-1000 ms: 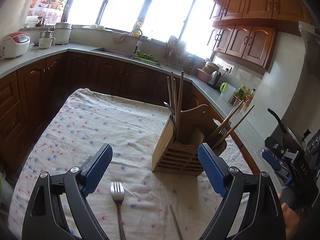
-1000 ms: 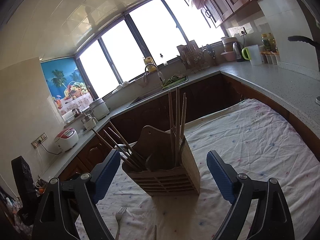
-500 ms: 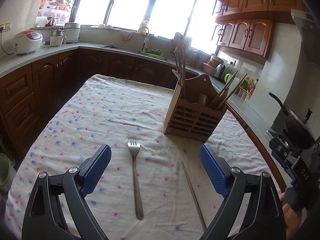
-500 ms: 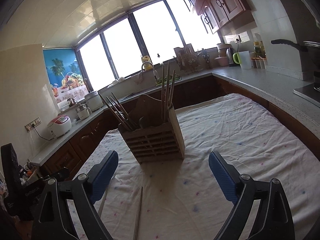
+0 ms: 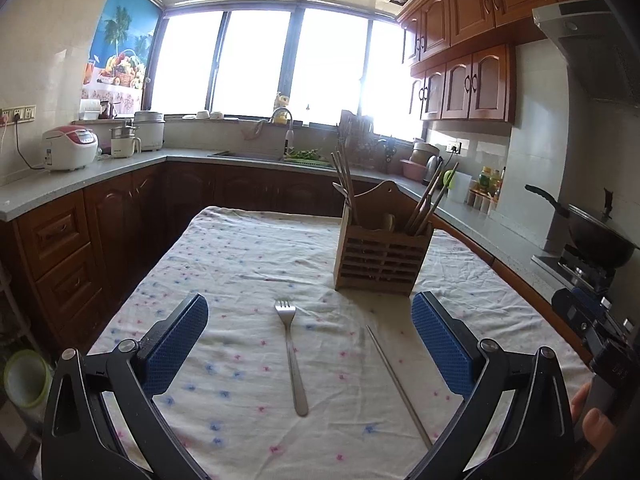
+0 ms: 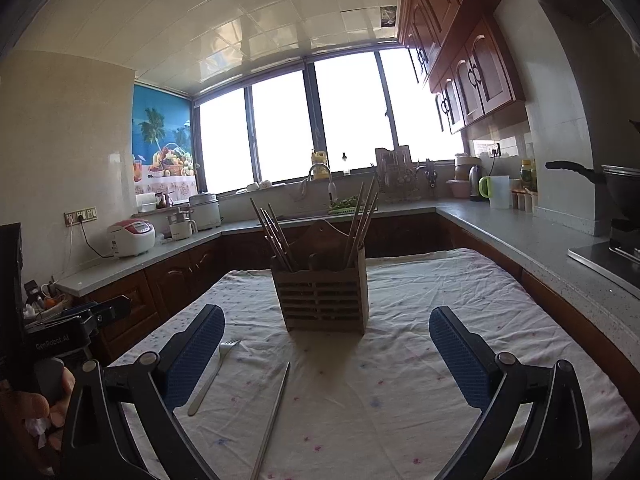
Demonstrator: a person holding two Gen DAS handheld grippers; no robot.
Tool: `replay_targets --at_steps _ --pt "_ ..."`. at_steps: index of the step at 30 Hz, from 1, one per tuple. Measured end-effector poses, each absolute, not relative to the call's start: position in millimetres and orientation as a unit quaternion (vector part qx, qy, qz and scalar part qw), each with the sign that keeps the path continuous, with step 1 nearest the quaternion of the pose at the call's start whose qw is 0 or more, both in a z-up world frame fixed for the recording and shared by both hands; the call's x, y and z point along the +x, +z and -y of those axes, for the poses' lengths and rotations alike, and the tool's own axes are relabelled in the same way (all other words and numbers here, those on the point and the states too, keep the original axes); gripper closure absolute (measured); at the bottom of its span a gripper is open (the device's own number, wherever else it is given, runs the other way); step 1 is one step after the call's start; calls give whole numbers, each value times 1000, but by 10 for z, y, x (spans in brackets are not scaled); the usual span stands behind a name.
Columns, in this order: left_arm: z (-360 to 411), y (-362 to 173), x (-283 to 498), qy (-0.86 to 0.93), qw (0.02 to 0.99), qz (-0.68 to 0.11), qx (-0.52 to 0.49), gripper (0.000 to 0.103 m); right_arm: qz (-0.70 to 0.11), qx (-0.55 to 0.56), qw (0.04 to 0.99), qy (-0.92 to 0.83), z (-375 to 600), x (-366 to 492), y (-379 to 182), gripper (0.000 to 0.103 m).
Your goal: Organize utensils
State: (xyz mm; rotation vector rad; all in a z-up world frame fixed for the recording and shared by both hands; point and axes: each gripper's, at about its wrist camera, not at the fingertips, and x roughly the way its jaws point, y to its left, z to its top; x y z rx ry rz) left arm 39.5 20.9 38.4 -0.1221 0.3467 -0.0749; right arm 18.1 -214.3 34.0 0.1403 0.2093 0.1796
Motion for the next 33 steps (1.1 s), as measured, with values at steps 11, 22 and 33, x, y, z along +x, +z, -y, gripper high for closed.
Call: replay_targets --at_steps 11,22,33 --pt "-202 34 297 -11 981 -189 -44 0 -117 61 987 91 2156 97 69 0" --pt "-160 -27 278 -13 982 -184 -36 0 -121 64 986 93 2202 101 21 0" --pt "-140 24 235 -5 983 -183 -29 0 -118 57 987 94 2205 66 -3 0"
